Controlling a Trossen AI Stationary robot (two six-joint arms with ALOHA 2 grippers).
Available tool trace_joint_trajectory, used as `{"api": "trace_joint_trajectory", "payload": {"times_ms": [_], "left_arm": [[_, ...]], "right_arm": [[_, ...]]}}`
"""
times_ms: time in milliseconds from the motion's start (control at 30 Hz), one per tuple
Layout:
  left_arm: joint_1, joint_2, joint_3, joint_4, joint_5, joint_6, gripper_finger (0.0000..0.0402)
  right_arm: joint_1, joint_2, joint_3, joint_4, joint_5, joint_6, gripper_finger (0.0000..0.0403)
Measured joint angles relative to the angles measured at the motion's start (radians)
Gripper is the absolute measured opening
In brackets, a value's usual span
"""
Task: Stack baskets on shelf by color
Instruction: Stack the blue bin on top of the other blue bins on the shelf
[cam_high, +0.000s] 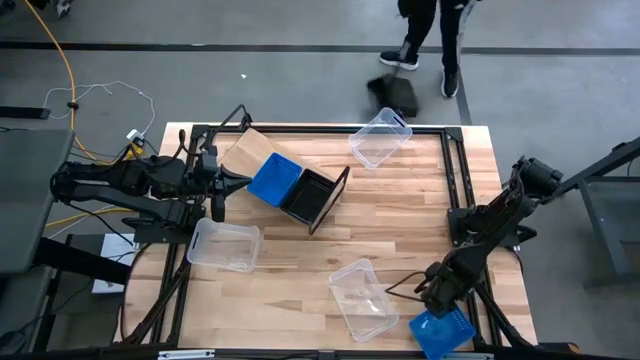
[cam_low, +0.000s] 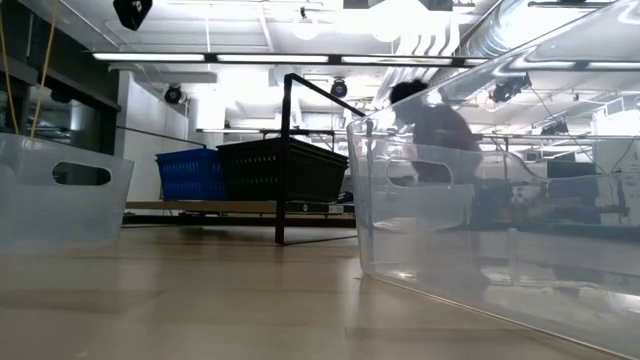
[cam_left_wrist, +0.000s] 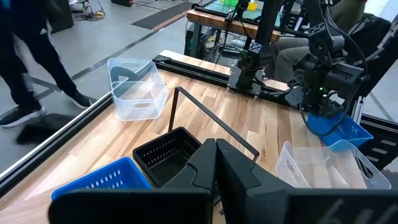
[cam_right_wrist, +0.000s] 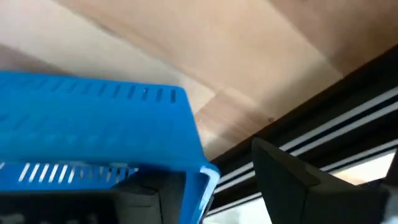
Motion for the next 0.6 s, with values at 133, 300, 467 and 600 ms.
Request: {"api": "trace_joint_trajectory", "payload": {"times_ms": [133, 300, 467, 600], "left_arm": [[0.0, 0.0, 0.0, 0.002, -0.001, 0.0, 0.0], [0.0, 0.0, 0.0, 0.033, 0.0, 0.0, 0.0], [0.0, -0.011, 0.0, 0.074, 0.001, 0.001, 0.0], [0.0, -0.031, 0.0, 0.098, 0.001, 0.031, 0.0]], "right_arm": [[0.0, 0.0, -0.01, 0.008, 0.044, -0.039, 0.0102], [-0.008, -0.027, 0.007, 0.01, 0.062, -0.138, 0.0014], [-0.052, -0.193, 0.116, -0.231, 0.132, -0.266, 0.0004], [-0.13, -0.363, 0.27, -0.378, 0.31, -0.351, 0.0002]]}}
